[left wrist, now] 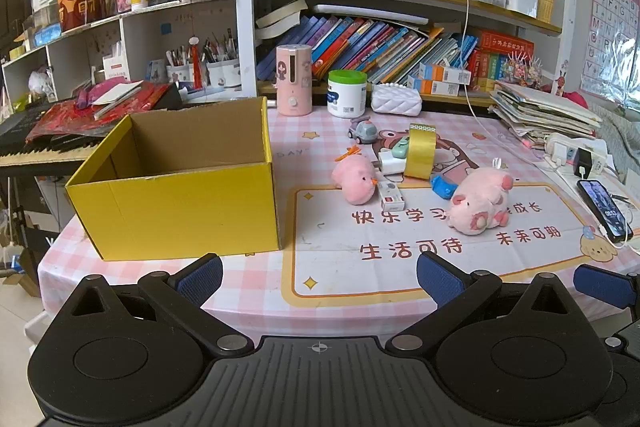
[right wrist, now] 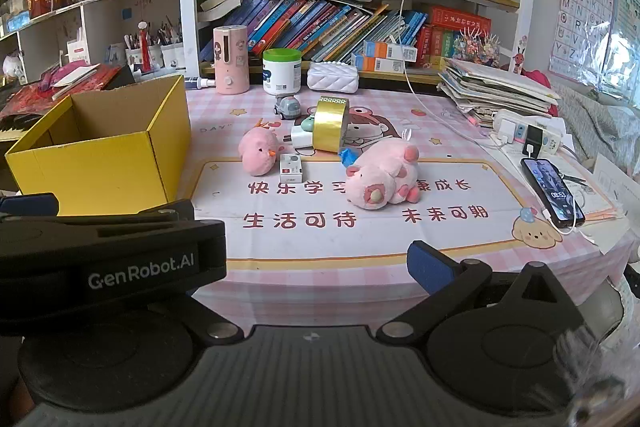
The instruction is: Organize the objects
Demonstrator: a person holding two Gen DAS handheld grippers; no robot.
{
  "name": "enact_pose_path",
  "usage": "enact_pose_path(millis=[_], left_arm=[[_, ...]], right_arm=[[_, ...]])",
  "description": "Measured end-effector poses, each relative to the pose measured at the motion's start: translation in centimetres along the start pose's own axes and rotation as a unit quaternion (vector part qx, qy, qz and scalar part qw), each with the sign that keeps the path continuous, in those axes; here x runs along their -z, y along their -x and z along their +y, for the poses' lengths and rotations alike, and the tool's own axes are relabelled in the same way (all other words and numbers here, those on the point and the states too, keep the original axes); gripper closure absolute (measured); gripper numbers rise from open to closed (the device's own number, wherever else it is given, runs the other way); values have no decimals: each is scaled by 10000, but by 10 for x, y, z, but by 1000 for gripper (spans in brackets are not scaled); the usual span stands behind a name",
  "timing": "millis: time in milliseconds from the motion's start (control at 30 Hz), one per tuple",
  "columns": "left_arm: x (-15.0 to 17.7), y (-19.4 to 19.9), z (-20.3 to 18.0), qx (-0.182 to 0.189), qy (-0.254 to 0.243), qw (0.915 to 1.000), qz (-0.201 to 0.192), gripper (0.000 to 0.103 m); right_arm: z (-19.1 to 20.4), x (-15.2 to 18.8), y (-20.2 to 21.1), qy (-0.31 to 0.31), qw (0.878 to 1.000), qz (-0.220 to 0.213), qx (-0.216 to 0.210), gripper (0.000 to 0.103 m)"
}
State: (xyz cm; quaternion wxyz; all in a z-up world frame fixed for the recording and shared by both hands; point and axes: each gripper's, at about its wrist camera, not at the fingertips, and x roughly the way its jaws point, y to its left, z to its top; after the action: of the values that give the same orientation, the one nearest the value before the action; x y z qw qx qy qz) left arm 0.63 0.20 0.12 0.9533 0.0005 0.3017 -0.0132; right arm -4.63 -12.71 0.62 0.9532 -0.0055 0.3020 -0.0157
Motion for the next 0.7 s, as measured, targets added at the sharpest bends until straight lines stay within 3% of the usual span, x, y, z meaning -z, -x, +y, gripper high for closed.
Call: enact_pose_path(millis=[700], left_arm=[[-1,-1,1,-1,8,10000,21,0]], right_arm=[[-2,2,-3,12,10000,17,9,0]])
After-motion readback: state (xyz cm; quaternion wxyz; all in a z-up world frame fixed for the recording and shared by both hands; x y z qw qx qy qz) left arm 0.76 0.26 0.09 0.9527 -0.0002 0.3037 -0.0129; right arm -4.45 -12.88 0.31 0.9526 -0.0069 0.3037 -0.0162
